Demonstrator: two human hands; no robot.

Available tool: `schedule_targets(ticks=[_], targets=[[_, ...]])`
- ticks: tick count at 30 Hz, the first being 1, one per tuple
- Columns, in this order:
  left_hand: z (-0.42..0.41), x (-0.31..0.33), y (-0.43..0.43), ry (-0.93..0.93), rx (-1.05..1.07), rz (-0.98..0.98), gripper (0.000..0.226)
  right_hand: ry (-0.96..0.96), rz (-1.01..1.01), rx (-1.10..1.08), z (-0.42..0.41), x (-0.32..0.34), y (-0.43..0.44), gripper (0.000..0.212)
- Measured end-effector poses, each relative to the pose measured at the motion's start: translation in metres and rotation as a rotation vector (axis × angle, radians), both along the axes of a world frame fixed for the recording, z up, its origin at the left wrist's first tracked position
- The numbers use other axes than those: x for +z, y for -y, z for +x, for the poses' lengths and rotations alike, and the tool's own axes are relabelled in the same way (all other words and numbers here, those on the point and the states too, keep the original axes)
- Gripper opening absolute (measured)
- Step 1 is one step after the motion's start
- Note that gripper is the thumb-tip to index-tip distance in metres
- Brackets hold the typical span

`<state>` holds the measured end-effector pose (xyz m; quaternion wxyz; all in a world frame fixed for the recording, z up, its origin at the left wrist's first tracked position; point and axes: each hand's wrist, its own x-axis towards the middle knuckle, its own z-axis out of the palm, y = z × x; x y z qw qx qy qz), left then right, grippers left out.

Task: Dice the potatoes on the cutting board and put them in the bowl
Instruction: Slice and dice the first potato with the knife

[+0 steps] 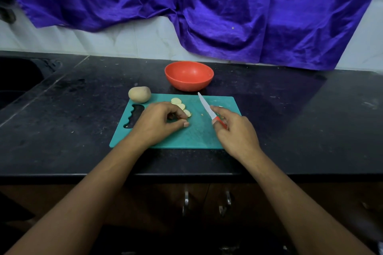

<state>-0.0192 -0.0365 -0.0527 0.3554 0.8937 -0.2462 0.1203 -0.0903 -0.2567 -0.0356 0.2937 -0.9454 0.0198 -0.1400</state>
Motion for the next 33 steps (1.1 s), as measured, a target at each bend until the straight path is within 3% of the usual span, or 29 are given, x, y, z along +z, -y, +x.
schedule_targets(ticks=[15,23,33], targets=[[0.011,0.006,0.012,0.054,0.099,0.064,0.022,-0.013,-0.002,0.0,-0.001,0.002,-0.003,0.045],[0.004,0.0,-0.004,-0.046,0.052,-0.038,0.017,-0.042,-0.011,0.021,-0.002,0.004,-0.003,0.045],[0.018,0.003,0.006,-0.029,0.163,-0.004,0.02,-0.027,-0.032,0.01,-0.003,0.005,-0.006,0.044]])
